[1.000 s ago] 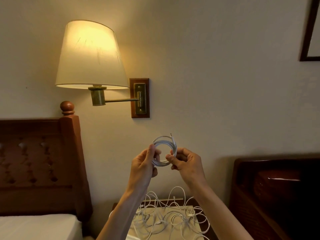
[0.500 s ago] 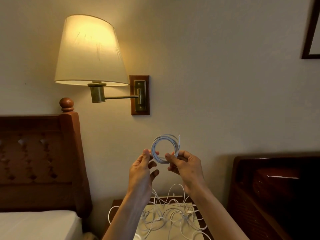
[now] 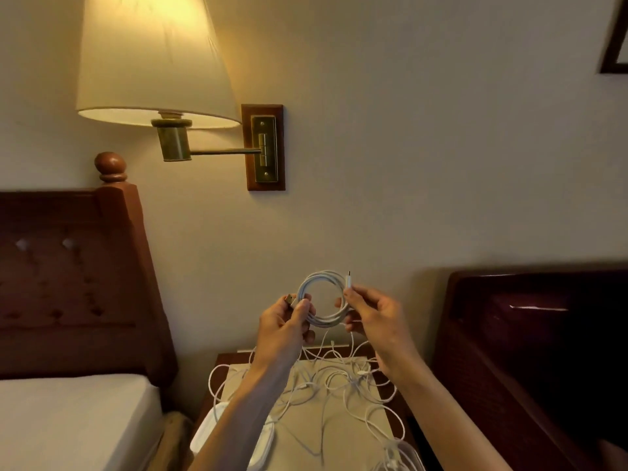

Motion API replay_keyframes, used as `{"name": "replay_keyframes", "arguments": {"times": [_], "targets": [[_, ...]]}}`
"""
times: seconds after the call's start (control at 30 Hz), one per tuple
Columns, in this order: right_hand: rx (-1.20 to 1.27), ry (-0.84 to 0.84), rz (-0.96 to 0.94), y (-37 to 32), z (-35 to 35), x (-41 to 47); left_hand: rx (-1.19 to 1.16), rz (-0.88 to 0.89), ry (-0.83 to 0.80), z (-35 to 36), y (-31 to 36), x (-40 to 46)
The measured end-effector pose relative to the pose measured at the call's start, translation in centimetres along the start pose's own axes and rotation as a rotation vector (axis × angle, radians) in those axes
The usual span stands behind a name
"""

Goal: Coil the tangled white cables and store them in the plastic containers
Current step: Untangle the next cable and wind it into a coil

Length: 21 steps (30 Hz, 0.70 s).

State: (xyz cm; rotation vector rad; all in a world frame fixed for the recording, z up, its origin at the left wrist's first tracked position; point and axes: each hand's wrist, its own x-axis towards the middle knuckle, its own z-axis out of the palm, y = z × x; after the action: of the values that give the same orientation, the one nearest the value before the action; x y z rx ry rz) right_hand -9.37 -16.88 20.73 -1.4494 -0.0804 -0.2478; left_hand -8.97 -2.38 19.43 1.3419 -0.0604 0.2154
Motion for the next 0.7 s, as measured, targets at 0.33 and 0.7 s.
{"name": "replay_keyframes", "arguments": {"times": [0.33,0.7], "targets": [[-0.518,-0.009,0.023,9.0,-7.3,-4.7,0.098,-0.266,-0.102,0.4,-11.3,-5.9],[-0.931,-0.037,0.312,18.1,-14.4,-7.4,0.47,-0.486,-0.217,1.7,-20.2,-11.5]]}}
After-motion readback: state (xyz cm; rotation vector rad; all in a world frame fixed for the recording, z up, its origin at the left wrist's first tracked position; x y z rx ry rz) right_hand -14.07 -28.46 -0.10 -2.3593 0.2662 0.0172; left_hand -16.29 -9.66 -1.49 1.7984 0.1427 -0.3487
